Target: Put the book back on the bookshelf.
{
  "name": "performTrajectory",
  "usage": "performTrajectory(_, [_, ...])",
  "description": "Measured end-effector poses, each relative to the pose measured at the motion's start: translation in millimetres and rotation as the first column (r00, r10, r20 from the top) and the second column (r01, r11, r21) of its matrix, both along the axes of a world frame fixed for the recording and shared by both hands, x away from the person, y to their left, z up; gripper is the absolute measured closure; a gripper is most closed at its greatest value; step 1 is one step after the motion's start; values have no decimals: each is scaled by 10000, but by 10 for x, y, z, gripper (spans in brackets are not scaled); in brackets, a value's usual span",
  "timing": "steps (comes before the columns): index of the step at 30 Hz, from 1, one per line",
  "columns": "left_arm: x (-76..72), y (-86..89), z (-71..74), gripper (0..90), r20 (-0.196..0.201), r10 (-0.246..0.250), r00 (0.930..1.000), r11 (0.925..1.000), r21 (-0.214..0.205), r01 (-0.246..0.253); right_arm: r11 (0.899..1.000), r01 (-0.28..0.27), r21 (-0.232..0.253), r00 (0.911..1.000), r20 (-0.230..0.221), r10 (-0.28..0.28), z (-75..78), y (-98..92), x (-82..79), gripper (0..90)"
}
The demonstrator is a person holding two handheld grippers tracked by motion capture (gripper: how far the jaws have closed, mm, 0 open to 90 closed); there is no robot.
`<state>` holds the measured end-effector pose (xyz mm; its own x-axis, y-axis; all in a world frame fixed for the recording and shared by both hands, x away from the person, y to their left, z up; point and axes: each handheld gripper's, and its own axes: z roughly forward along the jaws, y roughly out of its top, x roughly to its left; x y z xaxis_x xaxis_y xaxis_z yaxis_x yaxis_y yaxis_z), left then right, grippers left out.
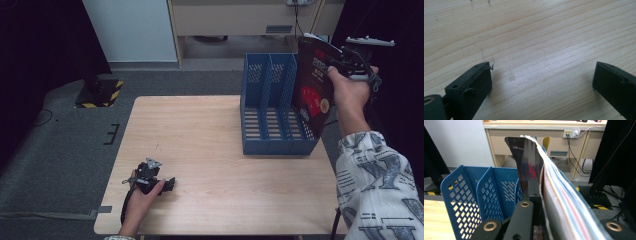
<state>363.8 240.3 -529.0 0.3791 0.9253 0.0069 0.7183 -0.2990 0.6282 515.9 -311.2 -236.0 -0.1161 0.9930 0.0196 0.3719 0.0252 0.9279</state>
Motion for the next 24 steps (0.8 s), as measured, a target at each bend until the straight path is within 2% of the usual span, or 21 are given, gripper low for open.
performTrajectory(13, [0, -2, 0, 16, 1, -2, 10000, 10000, -3, 2, 9997, 129, 189, 9986, 519, -138, -76, 42, 24, 872])
performTrajectory(24, [2, -4, -2, 16, 17, -15, 10000, 10000, -9, 15, 9996, 173, 228, 9976, 667, -188, -185, 63, 50, 871])
